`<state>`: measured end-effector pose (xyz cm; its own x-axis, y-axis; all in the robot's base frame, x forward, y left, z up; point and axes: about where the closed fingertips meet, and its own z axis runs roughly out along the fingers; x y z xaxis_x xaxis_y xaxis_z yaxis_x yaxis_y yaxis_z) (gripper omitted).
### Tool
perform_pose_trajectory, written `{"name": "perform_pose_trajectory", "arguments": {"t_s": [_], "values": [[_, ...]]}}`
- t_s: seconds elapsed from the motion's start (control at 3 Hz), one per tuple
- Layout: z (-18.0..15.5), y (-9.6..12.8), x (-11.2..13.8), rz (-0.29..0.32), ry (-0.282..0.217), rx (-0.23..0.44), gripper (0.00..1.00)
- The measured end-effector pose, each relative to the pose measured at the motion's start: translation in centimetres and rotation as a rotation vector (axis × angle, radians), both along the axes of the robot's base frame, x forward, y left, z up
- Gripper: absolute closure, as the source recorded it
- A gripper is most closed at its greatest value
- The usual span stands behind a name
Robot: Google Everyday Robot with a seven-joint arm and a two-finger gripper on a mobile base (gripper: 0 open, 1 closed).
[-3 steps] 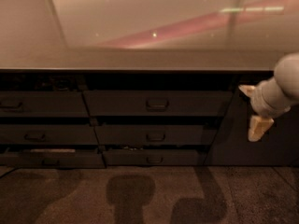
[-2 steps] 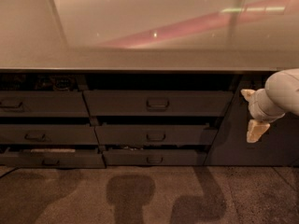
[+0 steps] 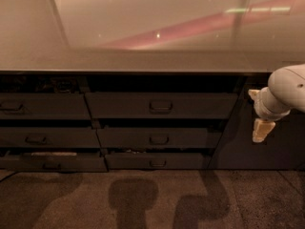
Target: Open top drawer
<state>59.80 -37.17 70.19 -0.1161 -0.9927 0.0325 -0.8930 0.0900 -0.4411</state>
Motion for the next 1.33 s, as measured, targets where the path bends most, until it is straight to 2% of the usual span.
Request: {"name": "perform_pose_trajectory", "arguments": {"t_s": [0.33,0.67,1.33], "values": [[-2.2,-0.3,2.6,-0.038,0.067,-0.064,0.0],[-3.4,2.4,5.3,0.0,0.063,-0.148,0.0],[-3.9,2.6,5.3,0.015,0.077,-0.135,0.0]]}}
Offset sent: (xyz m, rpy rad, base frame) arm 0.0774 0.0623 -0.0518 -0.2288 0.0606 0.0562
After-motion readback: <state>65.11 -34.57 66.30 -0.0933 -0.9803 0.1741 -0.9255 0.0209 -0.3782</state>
